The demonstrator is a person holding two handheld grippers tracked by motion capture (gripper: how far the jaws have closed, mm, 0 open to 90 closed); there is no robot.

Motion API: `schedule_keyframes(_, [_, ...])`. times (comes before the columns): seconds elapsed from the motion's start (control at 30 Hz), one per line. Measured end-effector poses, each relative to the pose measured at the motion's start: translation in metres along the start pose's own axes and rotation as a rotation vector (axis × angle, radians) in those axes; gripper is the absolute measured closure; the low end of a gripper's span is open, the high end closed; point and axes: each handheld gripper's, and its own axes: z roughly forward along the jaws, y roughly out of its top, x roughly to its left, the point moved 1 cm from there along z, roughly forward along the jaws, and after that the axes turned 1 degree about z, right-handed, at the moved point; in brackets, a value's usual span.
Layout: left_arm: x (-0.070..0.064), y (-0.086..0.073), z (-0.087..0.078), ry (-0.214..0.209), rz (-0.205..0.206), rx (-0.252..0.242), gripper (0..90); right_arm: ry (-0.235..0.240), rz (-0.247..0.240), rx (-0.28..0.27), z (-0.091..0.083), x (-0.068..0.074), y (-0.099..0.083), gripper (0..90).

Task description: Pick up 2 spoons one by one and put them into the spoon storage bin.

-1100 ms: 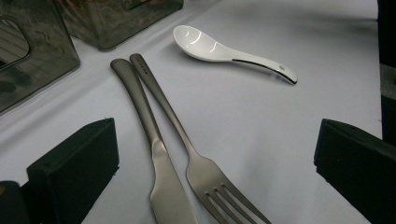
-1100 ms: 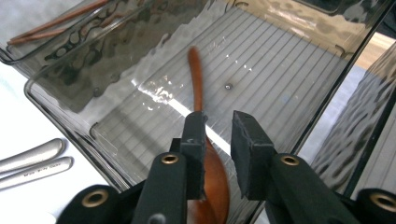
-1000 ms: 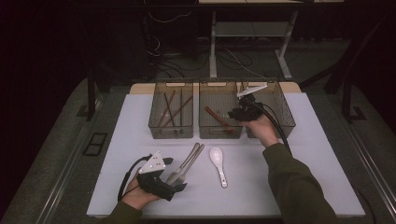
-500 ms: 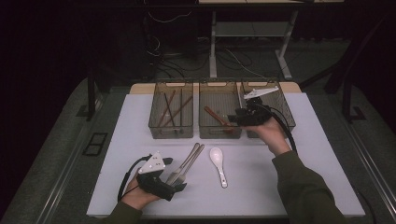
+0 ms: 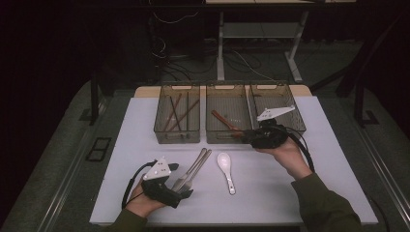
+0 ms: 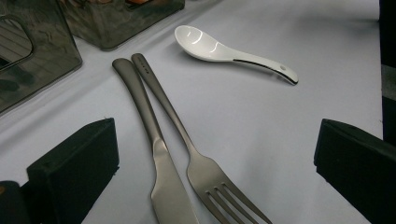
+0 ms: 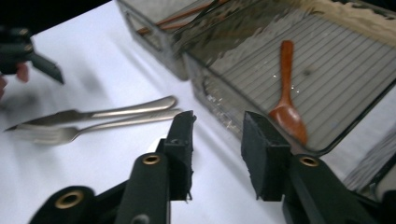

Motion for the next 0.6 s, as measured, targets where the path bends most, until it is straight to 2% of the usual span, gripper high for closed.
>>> schedule_keyframes(0.37, [0.000, 0.000, 0.000, 0.001, 0.001, 0.000, 0.0, 0.097, -0.046, 0.055, 0.005, 0.026, -0.034, 88.0])
schedule_keyframes(0.6, [0.000, 0.000, 0.000, 0.000, 0.001, 0.001, 0.0, 0.140, -0.072, 0.087, 0.015, 0.042, -0.044, 89.2])
